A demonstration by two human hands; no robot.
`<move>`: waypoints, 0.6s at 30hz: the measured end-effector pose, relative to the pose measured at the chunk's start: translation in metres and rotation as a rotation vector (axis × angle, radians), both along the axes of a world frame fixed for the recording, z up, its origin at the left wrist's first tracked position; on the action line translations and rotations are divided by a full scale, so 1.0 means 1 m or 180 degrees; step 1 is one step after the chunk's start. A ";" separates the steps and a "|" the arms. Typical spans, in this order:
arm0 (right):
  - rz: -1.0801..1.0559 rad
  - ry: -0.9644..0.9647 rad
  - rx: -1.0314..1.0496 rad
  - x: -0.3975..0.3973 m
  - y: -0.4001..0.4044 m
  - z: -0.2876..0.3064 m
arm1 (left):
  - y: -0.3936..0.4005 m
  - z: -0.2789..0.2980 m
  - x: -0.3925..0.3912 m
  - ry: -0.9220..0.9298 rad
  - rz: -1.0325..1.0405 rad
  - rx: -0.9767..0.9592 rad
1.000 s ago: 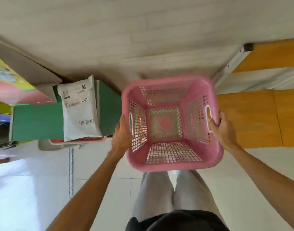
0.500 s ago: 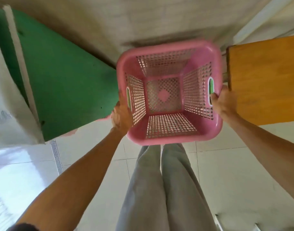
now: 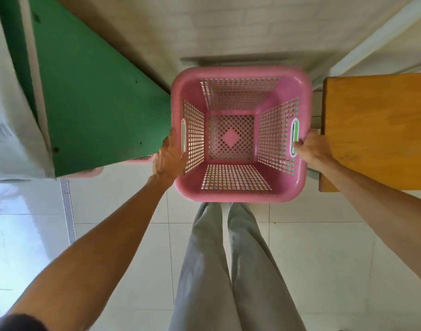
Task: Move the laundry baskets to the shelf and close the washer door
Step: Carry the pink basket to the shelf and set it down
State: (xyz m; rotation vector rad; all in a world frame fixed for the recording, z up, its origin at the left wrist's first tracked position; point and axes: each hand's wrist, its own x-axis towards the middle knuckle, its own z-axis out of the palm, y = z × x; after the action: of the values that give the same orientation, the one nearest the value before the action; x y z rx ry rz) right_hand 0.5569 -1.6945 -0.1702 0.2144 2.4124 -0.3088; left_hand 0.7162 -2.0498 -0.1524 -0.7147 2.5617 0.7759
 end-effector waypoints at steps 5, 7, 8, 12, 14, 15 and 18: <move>0.0202 -0.0024 -0.0434 0.006 -0.013 0.064 | 0.016 0.086 0.002 -0.0394 -0.0148 -0.0002; 0.0271 0.0011 -0.0536 0.011 -0.021 0.099 | 0.019 0.122 0.007 -0.0392 -0.0192 0.0033; 0.0280 0.0019 -0.0581 0.015 -0.024 0.118 | 0.021 0.141 0.008 -0.0461 -0.0202 0.0024; 0.0565 0.0100 -0.0759 0.032 -0.026 0.183 | 0.032 0.214 0.013 -0.0637 -0.0331 -0.0102; 0.0746 0.0143 -0.0812 0.039 -0.020 0.210 | 0.038 0.248 0.017 -0.0637 -0.0421 -0.0136; 0.0811 0.0150 -0.0825 0.042 -0.018 0.220 | 0.040 0.262 0.017 -0.0625 -0.0482 -0.0151; 0.0819 0.0324 -0.0819 0.055 -0.009 0.255 | 0.048 0.303 0.013 -0.0437 -0.0654 -0.0214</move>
State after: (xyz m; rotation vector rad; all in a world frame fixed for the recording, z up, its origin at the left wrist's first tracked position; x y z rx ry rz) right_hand 0.6120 -1.7038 0.0850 -0.2307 2.4347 -0.5155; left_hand 0.7295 -2.0018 0.1510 -0.4954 2.4963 0.5575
